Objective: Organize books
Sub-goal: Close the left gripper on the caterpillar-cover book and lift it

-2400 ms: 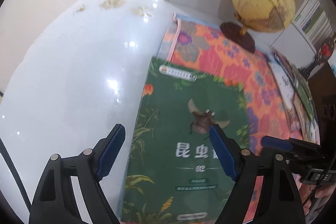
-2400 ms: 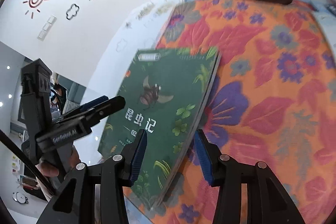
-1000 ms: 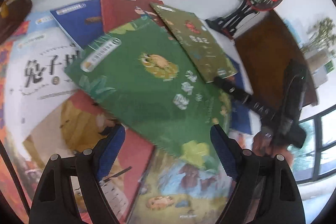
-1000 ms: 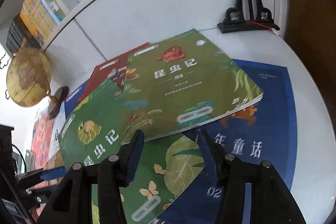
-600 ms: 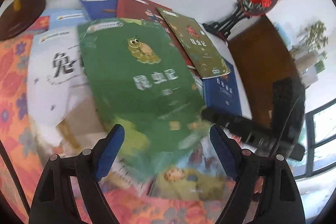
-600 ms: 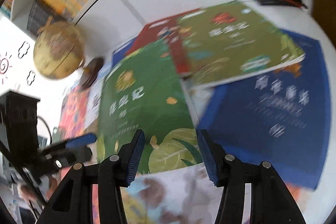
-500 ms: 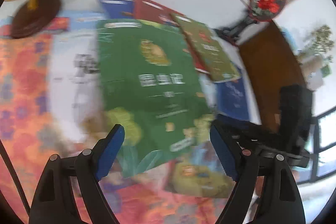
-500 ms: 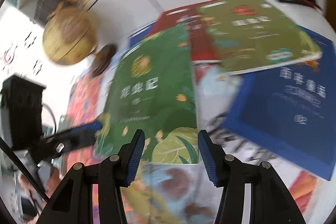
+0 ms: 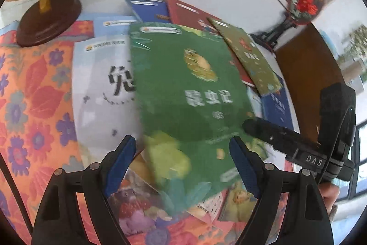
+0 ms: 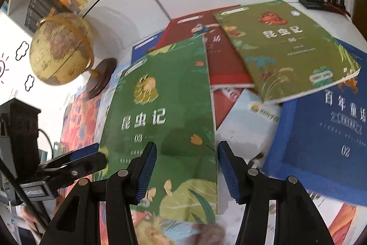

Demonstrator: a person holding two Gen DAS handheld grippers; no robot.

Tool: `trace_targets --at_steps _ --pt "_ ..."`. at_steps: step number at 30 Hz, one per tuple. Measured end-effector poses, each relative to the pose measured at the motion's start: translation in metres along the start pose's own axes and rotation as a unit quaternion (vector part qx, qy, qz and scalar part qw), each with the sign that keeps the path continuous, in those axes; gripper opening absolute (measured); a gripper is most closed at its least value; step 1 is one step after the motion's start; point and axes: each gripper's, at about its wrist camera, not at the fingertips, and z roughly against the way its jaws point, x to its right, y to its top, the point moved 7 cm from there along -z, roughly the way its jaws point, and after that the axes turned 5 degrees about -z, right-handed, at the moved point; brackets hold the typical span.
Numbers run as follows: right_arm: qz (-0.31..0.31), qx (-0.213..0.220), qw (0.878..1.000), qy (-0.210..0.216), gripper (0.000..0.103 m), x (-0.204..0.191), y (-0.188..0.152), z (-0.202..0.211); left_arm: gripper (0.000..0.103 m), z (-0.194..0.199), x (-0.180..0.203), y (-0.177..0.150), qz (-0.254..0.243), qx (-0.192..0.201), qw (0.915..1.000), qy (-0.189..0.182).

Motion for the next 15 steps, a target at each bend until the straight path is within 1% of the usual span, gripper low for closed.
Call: trace_targets --at_steps 1,3,5,7,8,10,11,12,13,15 --pt "-0.001 -0.01 1.0 0.014 0.055 -0.005 -0.006 0.0 0.082 0.003 0.001 -0.005 -0.007 -0.006 0.9999 0.011" --pt "0.013 -0.023 1.0 0.006 0.055 -0.014 -0.018 0.001 0.082 0.012 0.004 -0.014 -0.028 -0.011 0.9994 0.019" --pt "0.032 -0.036 0.999 -0.008 0.055 -0.025 -0.038 0.003 0.082 0.025 0.005 -0.03 -0.041 -0.018 0.9989 0.014" --pt "0.041 -0.052 0.998 0.004 0.055 -0.034 -0.062 0.007 0.082 0.041 0.005 -0.05 -0.06 -0.019 0.9978 0.02" --pt "0.045 -0.061 0.997 0.017 0.055 -0.038 -0.072 0.009 0.082 0.048 0.006 -0.061 -0.069 -0.023 0.9973 0.005" --pt "0.041 -0.089 0.994 0.058 0.053 -0.048 -0.095 0.011 0.082 0.056 0.008 -0.078 -0.069 -0.043 0.9959 -0.04" --pt "0.037 -0.087 0.994 0.06 0.053 -0.048 -0.098 0.012 0.082 0.059 0.005 -0.081 -0.066 -0.042 0.9962 -0.037" --pt "0.036 -0.078 0.995 0.05 0.053 -0.046 -0.097 0.013 0.082 0.063 0.0 -0.08 -0.067 -0.031 0.9971 -0.018" --pt "0.033 -0.059 0.997 0.021 0.053 -0.04 -0.092 0.015 0.082 0.067 -0.007 -0.073 -0.072 -0.015 0.9973 0.01" --pt "0.014 -0.025 0.999 -0.018 0.053 -0.026 -0.077 0.018 0.082 0.071 -0.019 -0.055 -0.064 0.013 0.9971 0.039"
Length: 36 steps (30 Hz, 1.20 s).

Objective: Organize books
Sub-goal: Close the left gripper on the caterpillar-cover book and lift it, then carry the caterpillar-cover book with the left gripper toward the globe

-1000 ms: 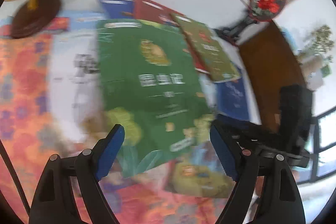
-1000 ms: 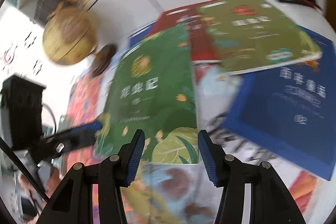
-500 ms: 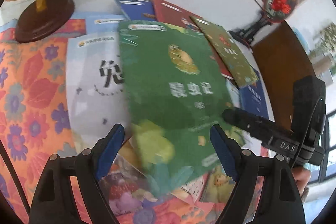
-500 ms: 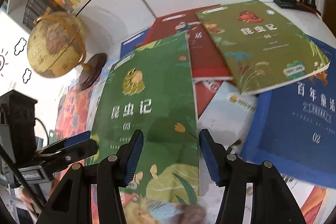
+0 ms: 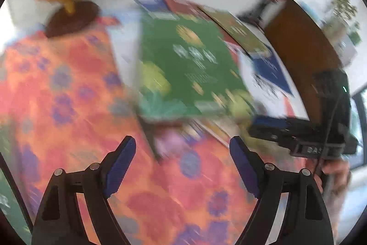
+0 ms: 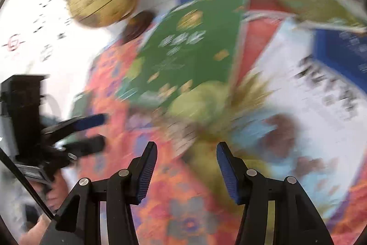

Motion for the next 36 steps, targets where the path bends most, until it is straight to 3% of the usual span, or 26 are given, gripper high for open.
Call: trace_targets --at_steps 5,8,10,15,25,30,32,33,34,35,36 --pt "-0.056 0.03 0.998 0.019 0.053 0.013 0.04 -0.009 0.082 -0.023 -0.015 0.04 0.035 0.019 0.9992 -0.01" --pt "-0.062 0.047 0.997 0.007 0.053 0.012 0.061 -0.014 0.082 -0.044 -0.011 0.051 0.027 0.024 0.9992 -0.014" --pt "-0.064 0.035 0.997 0.017 0.053 0.007 0.067 -0.021 0.083 -0.055 -0.006 0.053 0.02 0.021 0.9995 -0.014" --pt "-0.017 0.025 0.999 -0.037 0.057 -0.013 0.064 -0.031 0.083 -0.049 0.007 0.047 -0.026 0.013 0.9994 0.019" --pt "0.018 0.002 0.999 -0.043 0.056 -0.027 0.019 -0.014 0.083 0.0 0.036 0.008 -0.103 0.014 0.994 0.032" --pt "0.024 -0.009 0.999 -0.029 0.056 -0.035 -0.012 0.001 0.083 0.019 0.046 -0.02 -0.108 0.011 0.994 0.017" --pt "0.035 -0.023 0.999 -0.018 0.056 -0.041 -0.031 0.007 0.082 0.026 0.051 -0.034 -0.114 0.004 0.9935 0.004" --pt "0.038 -0.036 0.999 -0.002 0.053 -0.044 -0.04 0.008 0.082 0.031 0.058 -0.045 -0.118 -0.003 0.9926 -0.028" --pt "0.035 -0.068 0.996 0.046 0.051 -0.051 -0.057 0.008 0.082 0.034 0.063 -0.054 -0.121 -0.011 0.9912 -0.052" --pt "0.034 -0.08 0.994 0.061 0.051 -0.053 -0.064 0.009 0.082 0.038 0.066 -0.061 -0.129 -0.013 0.9899 -0.058" --pt "0.038 -0.081 0.994 0.058 0.051 -0.053 -0.069 0.01 0.083 0.042 0.066 -0.065 -0.14 -0.006 0.9893 -0.039"
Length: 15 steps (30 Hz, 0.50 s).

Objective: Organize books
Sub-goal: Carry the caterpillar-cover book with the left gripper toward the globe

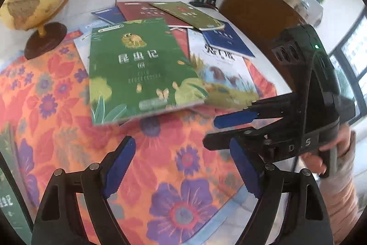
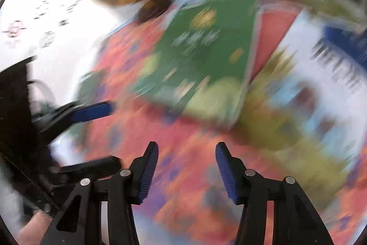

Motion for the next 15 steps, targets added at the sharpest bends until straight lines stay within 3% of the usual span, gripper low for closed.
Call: trace_targets --at_steps 1,3,7,11,15 --pt "0.015 0.013 0.999 -0.046 0.051 0.005 -0.001 0.001 0.084 0.002 -0.003 -0.001 -0.008 0.005 0.9997 0.024" --pt "0.018 0.033 0.995 -0.089 0.051 0.017 0.005 0.002 0.084 0.002 -0.02 0.005 -0.005 0.013 0.9979 0.063" --pt "-0.041 0.068 0.996 -0.047 0.051 0.036 0.03 0.004 0.084 -0.011 -0.075 0.028 0.096 0.034 0.9932 0.056" --pt "-0.07 0.119 0.987 -0.085 0.051 0.054 0.071 0.004 0.084 -0.04 -0.118 0.049 0.156 0.046 0.9844 0.068" --pt "-0.078 0.138 0.983 -0.092 0.051 0.056 0.103 -0.001 0.083 -0.068 -0.13 0.054 0.199 0.032 0.9793 0.021"
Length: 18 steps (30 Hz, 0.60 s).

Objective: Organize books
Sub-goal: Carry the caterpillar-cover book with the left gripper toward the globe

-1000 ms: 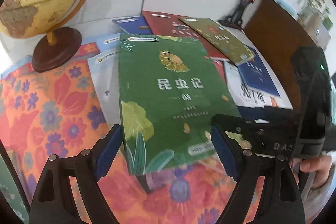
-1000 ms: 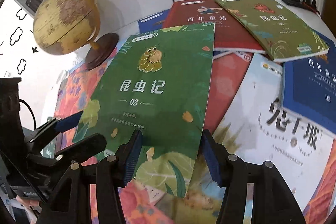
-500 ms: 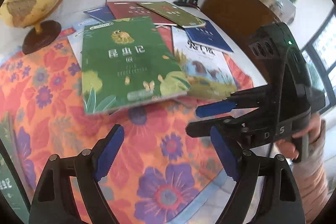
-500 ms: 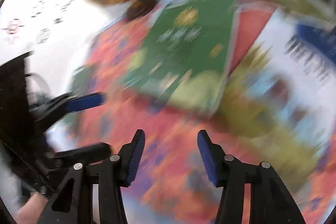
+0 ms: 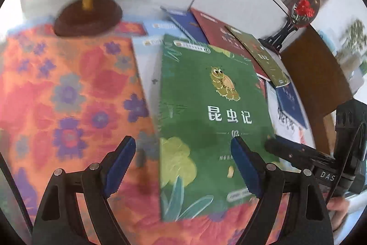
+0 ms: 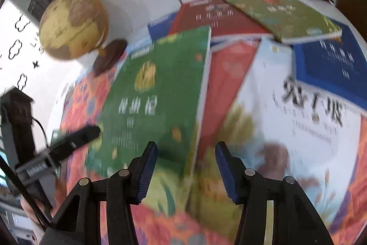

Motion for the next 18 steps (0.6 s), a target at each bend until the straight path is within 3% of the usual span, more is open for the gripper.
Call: trace_targets --at_steps 3,5,7,12,18 --pt "0.004 -0.026 1.0 0.013 0.053 -0.019 -0.001 -0.013 0.085 -0.008 0.015 -0.005 -0.016 -0.016 0.9996 -0.019" --pt "0.05 -0.023 0.998 -0.03 0.053 -0.031 -0.008 -0.013 0.084 -0.003 0.024 -0.007 -0.047 -0.011 0.9988 0.01" --pt "0.059 -0.029 0.997 -0.034 0.053 -0.033 -0.013 -0.014 0.084 0.006 0.032 -0.01 -0.069 -0.014 0.9973 0.02" --pt "0.037 -0.056 0.998 0.018 0.053 -0.029 -0.03 -0.005 0.084 0.035 0.044 -0.023 -0.091 -0.022 0.9956 -0.004" --pt "0.056 -0.121 0.988 0.072 0.053 -0.042 -0.092 0.009 0.084 0.062 0.051 -0.08 -0.134 -0.053 0.9896 -0.007"
